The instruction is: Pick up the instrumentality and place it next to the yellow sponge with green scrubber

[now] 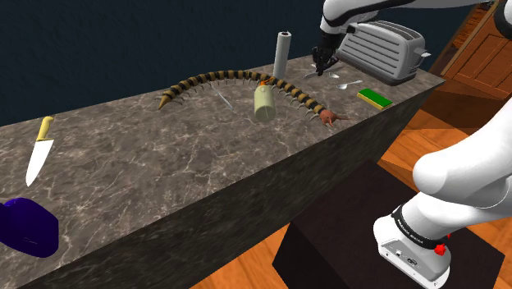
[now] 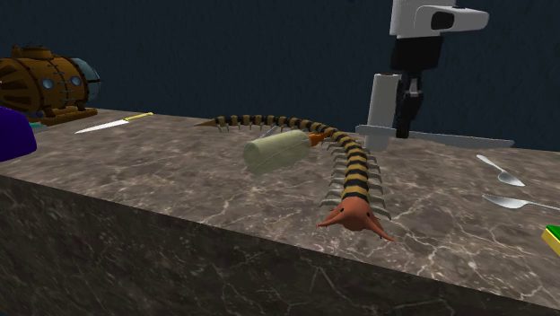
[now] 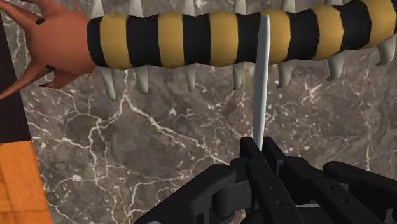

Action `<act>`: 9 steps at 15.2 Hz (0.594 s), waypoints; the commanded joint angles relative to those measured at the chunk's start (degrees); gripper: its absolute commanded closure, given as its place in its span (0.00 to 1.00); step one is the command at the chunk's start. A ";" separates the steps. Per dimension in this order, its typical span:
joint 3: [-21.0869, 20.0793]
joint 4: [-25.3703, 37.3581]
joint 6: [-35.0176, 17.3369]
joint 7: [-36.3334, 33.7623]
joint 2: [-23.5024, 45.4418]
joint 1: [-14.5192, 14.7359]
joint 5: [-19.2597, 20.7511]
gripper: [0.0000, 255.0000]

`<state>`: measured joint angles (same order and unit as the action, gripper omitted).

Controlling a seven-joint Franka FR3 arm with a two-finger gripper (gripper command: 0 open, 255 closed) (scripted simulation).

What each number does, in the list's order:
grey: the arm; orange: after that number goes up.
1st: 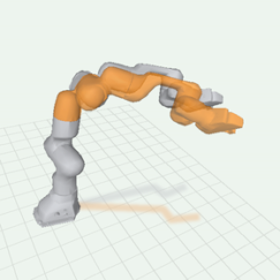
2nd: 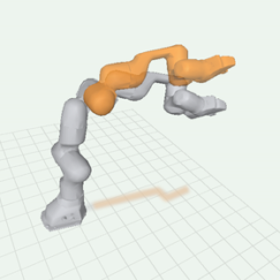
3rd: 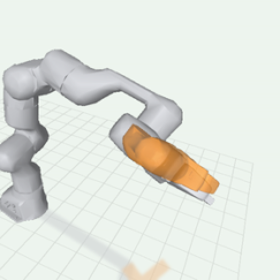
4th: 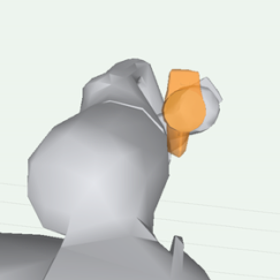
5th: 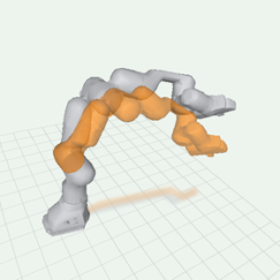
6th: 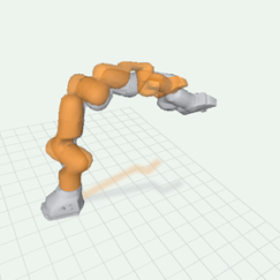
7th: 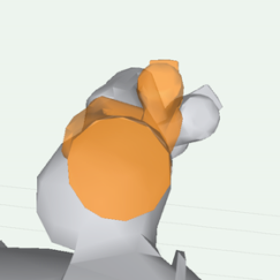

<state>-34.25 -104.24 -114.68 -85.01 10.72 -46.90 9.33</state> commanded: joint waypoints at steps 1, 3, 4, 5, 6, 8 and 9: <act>0.99 3.23 0.71 1.42 2.85 -0.53 1.45 1.00; 1.94 7.03 1.88 2.76 5.77 -0.85 2.74 1.00; 2.41 9.09 2.53 3.44 7.30 -0.96 3.38 1.00; 2.87 11.24 3.24 4.13 8.87 -1.02 4.00 1.00; 3.33 13.51 4.00 4.82 10.48 -1.04 4.60 1.00; 4.00 16.90 5.16 5.83 12.82 -0.97 5.41 1.00; 4.06 16.31 4.47 5.73 12.95 -1.00 5.52 1.00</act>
<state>-30.42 -88.92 -110.22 -79.42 22.61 -48.08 14.39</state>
